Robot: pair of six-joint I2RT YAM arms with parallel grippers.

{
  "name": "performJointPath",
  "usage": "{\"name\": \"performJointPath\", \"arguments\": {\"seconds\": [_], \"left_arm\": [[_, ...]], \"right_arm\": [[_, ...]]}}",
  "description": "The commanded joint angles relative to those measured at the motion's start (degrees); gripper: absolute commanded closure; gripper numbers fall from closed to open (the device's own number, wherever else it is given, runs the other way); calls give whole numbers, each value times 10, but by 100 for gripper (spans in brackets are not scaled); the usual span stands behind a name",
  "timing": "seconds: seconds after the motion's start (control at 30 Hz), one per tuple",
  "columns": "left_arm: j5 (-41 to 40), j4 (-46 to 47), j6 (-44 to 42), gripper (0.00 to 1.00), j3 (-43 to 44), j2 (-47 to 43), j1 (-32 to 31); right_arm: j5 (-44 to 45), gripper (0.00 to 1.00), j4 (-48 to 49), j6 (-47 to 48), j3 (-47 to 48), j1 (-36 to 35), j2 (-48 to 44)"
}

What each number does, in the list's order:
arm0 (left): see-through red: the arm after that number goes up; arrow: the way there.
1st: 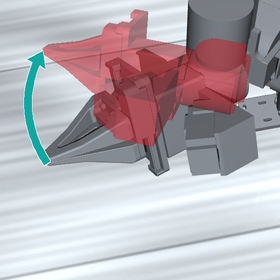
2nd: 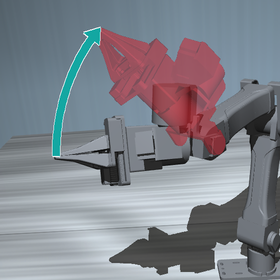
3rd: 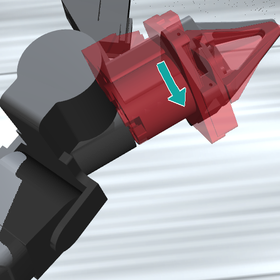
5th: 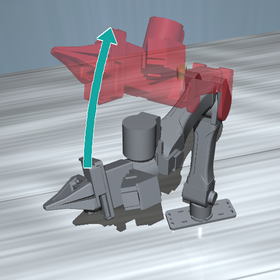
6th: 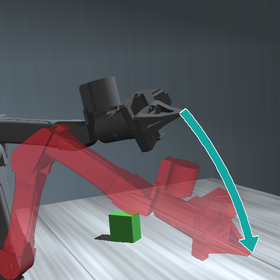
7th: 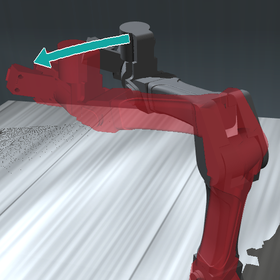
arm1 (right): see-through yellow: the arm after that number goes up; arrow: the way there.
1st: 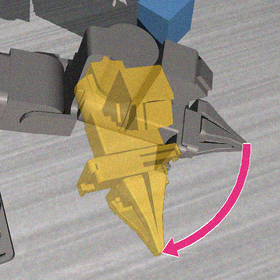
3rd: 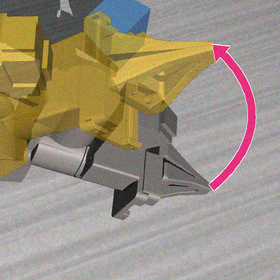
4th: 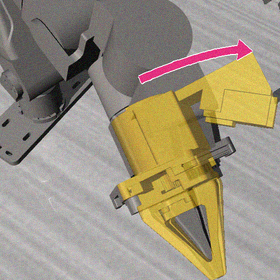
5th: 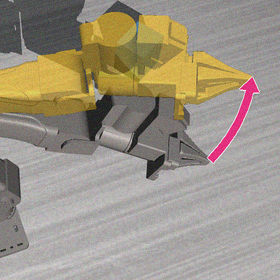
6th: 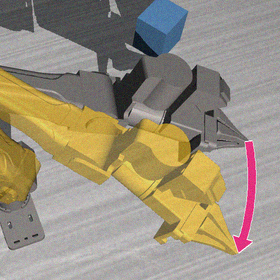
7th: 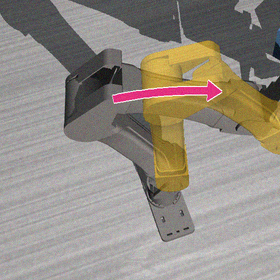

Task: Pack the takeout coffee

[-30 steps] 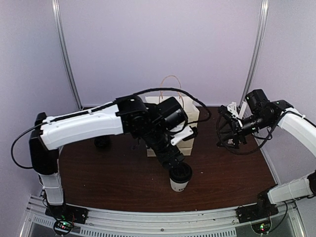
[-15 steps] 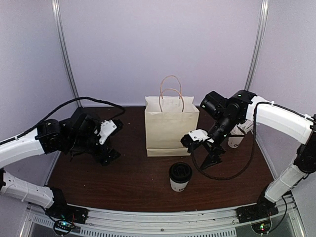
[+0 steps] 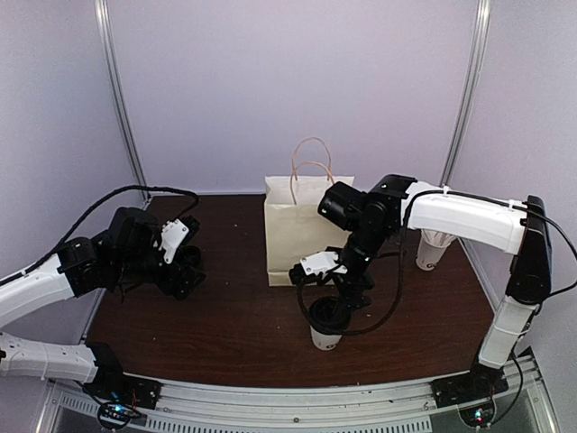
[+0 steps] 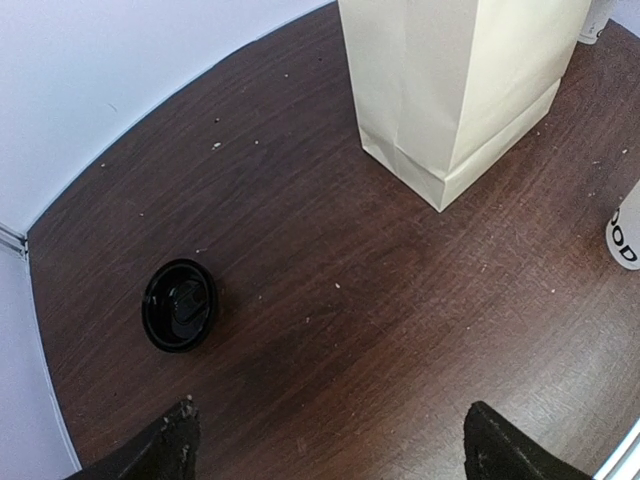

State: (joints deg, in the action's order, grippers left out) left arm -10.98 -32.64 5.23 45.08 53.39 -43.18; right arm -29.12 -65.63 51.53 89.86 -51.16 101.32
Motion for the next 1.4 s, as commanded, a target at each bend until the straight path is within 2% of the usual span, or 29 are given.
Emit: {"name": "performJointPath", "arguments": {"seconds": [0.0, 0.23, 0.37, 0.43, 0.57, 0.77, 1.13, 1.37], "left_arm": [[14, 33, -5, 8, 7, 2, 3], [18, 31, -6, 8, 10, 13, 6], [23, 33, -5, 8, 9, 14, 9], [23, 35, -4, 8, 9, 16, 11], [31, 33, -2, 8, 11, 24, 13], [35, 31, -2, 9, 14, 30, 15], [42, 31, -1, 9, 16, 35, 20], [48, 29, -1, 9, 16, 36, 21]], "right_arm": [[48, 13, 16, -32, 6, -11, 3], [33, 13, 14, -37, -11, -23, -29], [46, 9, 12, -35, -29, -34, -38], [50, 0, 19, -39, -41, -35, -41], [72, 0, 44, -53, -55, -37, -41], [85, 8, 54, -61, -51, -38, -33], [82, 16, 47, -46, -65, -51, -39], [69, 27, 23, -44, -49, -52, -18]]}}
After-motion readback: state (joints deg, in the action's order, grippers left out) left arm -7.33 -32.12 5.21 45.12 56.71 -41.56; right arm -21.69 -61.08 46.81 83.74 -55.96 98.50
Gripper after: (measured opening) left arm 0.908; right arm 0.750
